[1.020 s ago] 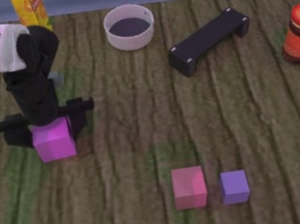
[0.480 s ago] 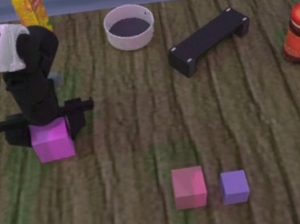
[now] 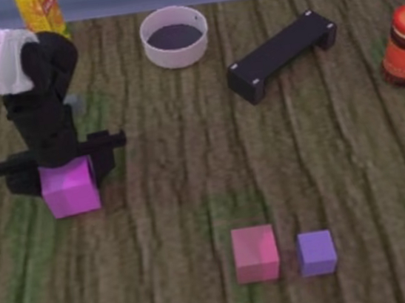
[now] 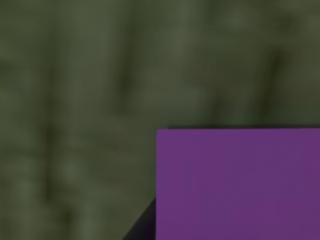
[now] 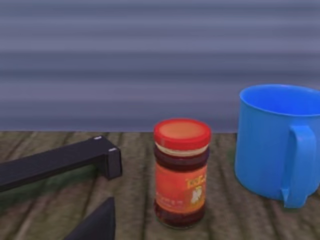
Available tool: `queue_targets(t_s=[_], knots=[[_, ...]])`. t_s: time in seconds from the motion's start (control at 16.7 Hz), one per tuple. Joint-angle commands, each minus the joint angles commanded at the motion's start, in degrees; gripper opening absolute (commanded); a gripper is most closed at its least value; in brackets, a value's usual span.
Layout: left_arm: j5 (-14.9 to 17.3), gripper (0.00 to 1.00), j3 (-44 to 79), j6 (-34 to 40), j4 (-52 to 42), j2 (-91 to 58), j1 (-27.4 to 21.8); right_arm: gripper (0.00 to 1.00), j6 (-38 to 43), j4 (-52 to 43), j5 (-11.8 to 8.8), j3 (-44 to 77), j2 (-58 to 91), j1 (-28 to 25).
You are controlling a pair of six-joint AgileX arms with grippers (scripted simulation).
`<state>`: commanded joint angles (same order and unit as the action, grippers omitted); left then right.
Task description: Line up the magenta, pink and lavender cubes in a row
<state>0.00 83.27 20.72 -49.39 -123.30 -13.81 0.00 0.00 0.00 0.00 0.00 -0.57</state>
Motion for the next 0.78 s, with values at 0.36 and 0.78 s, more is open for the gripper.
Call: queue_targets(t_s=[0.36,0.78], knots=[[0.0,0.0,6.7,0.1,-11.6,4.2,0.8,1.0,0.0,0.0,0.0,0.0,0.0,0.0],[-0.1,0.0,6.9,0.8,-12.7,5.5,-0.2,1.0,0.0,0.0,0.0,0.0,0.0,0.0]])
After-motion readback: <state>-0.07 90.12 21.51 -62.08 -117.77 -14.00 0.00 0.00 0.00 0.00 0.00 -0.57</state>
